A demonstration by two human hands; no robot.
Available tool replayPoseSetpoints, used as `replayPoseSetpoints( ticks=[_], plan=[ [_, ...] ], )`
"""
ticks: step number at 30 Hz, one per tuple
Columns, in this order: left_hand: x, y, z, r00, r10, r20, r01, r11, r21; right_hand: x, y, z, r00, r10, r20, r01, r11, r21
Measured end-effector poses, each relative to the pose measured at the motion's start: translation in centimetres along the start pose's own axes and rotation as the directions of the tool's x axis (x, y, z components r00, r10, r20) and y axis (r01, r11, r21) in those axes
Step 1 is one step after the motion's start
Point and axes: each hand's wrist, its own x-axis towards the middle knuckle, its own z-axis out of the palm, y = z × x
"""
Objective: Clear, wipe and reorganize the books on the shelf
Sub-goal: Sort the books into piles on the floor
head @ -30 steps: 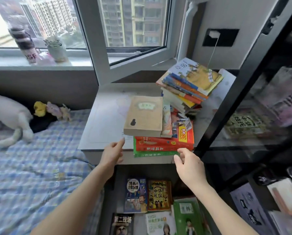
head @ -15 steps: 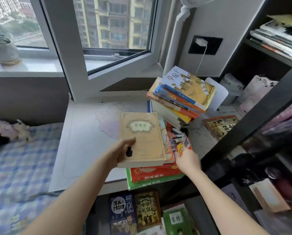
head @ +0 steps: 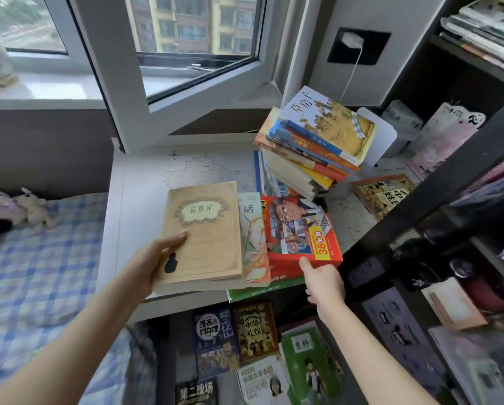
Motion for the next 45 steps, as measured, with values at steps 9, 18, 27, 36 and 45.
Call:
replayPoseSetpoints(
  ticks=[9,18,27,36,45],
  plan=[
    [-0.5,-2.6,-7.3,0.941,0.001,-0.338,0.096,0.958,0.27,1.0,-1.6,3.1,0.804,0.291,0.518,-0.589,0.506,0.63],
    [0.5,-3.2,-7.5,0.902,0.161,-0.401,0.043,0.89,0.454,1.1,-1.6,5.4,0.86,0.216,0.463,-0.509,0.433,0.744],
    [-3.7,-5.7,-2.0,0.868,0.483,-0.116,-0.249,0.625,0.74,0.2,-1.3,4.3,0.906,0.203,0.371,-0.421,0.506,0.753],
    [-1.3,-10.5,2.8,0.865,-0.459,0.202,0.465,0.885,0.024,-1.0,1.3,-1.4,0.906,0.243,0.346,-0.411,0.695,0.589],
    [-0.2,-16.6,5.3,0.849,-0.445,0.286,0.528,0.689,-0.495,-3.0,8.1,-4.4,0.924,0.198,0.326,-0.341,0.813,0.472]
  ],
)
